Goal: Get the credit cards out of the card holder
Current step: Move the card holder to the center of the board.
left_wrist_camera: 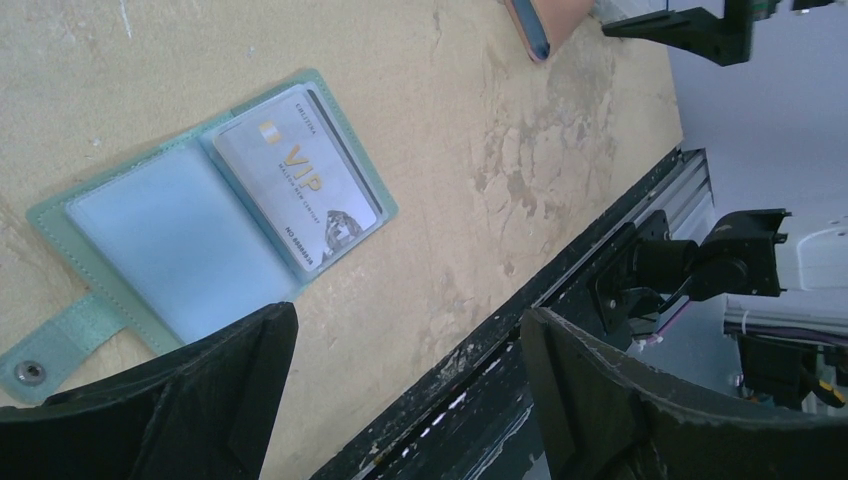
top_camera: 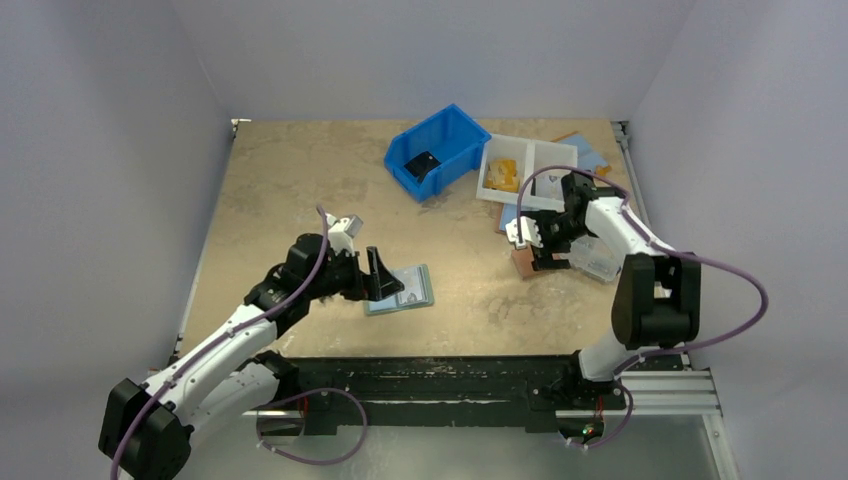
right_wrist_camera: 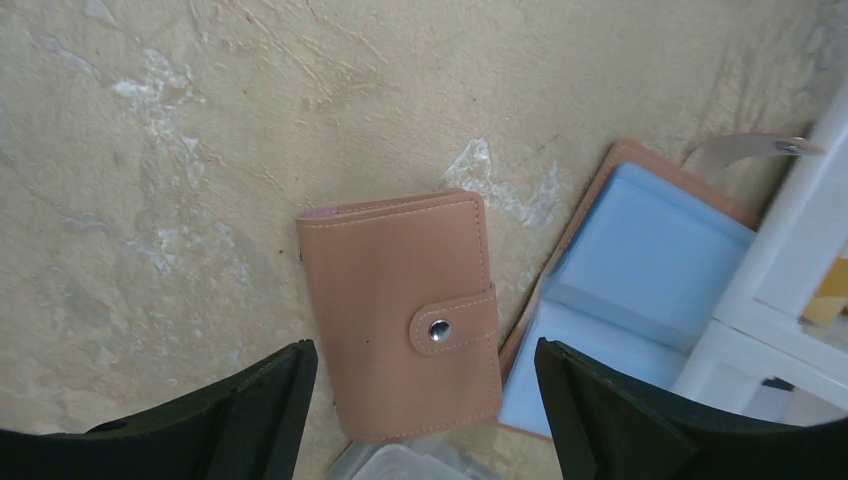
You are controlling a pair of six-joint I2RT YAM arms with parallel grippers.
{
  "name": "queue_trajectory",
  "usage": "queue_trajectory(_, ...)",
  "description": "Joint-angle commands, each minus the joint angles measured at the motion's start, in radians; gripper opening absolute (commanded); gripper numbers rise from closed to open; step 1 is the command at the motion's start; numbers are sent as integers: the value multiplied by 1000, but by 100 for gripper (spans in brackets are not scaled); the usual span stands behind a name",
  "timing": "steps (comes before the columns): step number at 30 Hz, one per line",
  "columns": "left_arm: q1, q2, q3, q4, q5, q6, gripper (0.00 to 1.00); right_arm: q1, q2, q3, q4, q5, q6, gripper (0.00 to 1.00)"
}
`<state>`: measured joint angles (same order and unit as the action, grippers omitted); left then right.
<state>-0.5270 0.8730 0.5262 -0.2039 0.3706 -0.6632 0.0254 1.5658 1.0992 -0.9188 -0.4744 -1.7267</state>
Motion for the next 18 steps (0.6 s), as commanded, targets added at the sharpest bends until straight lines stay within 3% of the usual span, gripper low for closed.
queue_trajectory(1, -49, 17, -39, 153, -19, -75, 87, 13, 64, 65, -10, 102, -35, 88)
queue_trajectory(10, -150, 134, -73, 333, -57, -138, 87, -1, 122, 60, 37, 219, 23, 89)
queue_trajectory(18, -180, 114, -86, 317, -108, -141, 87, 6, 134, -38, 89, 223, 66, 68)
